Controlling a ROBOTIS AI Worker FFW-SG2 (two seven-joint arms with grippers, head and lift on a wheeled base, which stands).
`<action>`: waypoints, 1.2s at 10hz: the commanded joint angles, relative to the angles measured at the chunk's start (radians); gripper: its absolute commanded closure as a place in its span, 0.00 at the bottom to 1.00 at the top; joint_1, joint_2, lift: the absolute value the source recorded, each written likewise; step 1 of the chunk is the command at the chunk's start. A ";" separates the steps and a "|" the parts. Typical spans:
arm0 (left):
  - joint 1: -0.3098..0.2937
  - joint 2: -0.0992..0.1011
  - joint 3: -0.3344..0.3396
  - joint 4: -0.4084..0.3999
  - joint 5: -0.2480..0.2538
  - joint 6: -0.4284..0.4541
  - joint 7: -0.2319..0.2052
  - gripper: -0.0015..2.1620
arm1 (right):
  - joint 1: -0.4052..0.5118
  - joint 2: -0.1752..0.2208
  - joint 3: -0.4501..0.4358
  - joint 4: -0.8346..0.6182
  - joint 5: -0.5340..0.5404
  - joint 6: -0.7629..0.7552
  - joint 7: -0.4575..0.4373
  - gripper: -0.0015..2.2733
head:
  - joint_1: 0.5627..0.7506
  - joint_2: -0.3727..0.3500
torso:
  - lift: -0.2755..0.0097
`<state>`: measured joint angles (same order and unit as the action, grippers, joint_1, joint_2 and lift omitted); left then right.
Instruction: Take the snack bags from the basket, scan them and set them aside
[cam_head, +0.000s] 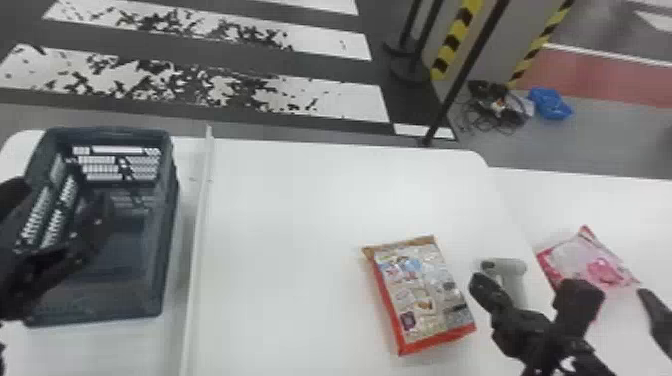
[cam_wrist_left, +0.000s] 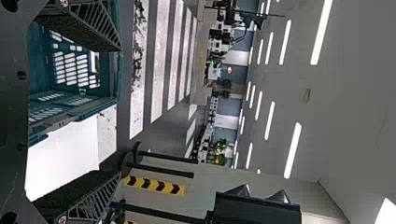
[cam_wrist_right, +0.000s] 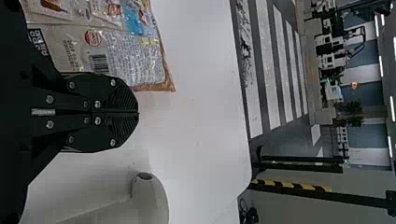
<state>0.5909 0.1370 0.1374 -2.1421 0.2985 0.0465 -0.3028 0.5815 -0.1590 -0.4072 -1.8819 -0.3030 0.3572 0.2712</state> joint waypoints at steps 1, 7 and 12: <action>-0.005 0.001 0.002 0.007 0.004 -0.001 -0.001 0.03 | 0.004 -0.004 -0.007 0.026 0.007 -0.017 0.002 0.99 | 0.70 0.16 | 0.70; -0.025 0.004 0.005 0.028 0.019 -0.004 -0.007 0.03 | 0.069 -0.002 0.018 0.024 0.009 -0.073 0.002 0.99 | 0.70 0.15 | 0.70; -0.029 0.003 0.005 0.028 0.025 -0.004 -0.015 0.03 | 0.116 0.004 0.042 -0.020 0.001 -0.073 0.002 0.99 | 0.70 0.18 | 0.70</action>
<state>0.5616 0.1397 0.1427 -2.1124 0.3237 0.0423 -0.3174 0.6935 -0.1555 -0.3666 -1.8971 -0.3017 0.2845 0.2730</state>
